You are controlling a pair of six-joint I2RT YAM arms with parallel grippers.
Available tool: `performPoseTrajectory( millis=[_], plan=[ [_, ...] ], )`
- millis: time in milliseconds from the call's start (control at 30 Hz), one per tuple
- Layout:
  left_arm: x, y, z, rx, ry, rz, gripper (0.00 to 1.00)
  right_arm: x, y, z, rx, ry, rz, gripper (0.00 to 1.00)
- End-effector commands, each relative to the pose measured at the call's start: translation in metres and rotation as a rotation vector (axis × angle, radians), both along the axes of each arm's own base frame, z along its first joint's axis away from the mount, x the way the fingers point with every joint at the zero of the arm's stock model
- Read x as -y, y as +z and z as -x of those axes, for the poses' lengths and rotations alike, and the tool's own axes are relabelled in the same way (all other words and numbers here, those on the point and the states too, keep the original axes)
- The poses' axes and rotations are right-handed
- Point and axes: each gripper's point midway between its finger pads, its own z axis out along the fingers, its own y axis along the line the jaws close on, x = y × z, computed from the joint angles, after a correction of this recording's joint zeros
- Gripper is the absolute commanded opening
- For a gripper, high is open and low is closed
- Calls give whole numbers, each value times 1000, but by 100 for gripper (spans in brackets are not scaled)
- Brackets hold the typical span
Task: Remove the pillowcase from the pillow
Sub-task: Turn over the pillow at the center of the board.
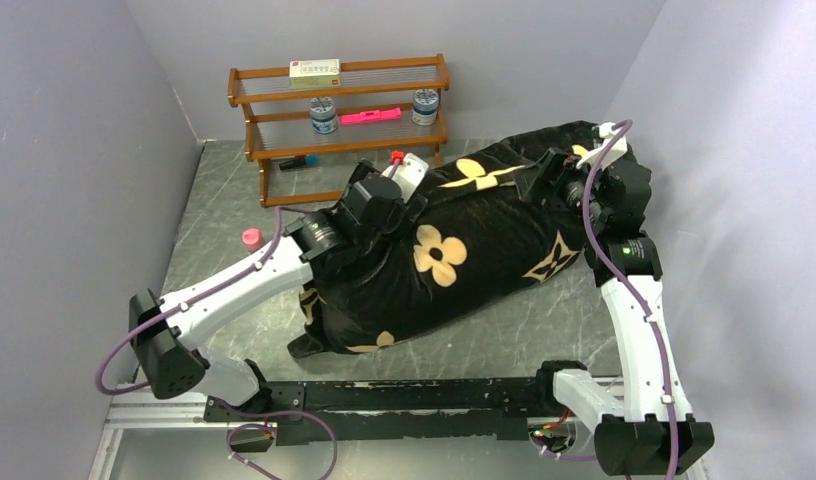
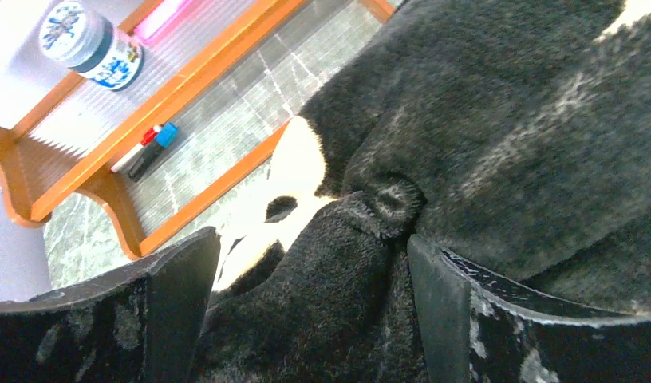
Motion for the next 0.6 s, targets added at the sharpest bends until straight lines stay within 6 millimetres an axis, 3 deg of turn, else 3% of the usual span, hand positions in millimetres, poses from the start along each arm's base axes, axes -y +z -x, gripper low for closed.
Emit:
performPoseTrajectory(
  millis=[0, 200, 300, 433, 567],
  plan=[
    [-30, 2, 4, 44, 80, -51, 95, 2, -15, 7, -10, -6, 7, 96],
    [-52, 5, 5, 78, 136, -85, 97, 0, -28, 13, -34, 1, -5, 100],
    [-57, -6, -1, 57, 146, -83, 97, 0, -18, 14, -4, -1, -7, 100],
    [-45, -29, -9, -11, 110, -67, 97, -5, 2, 13, 26, 26, -18, 100],
    [-57, -38, -29, -29, 193, -129, 97, -7, 4, 13, 34, 37, -35, 100]
  ],
)
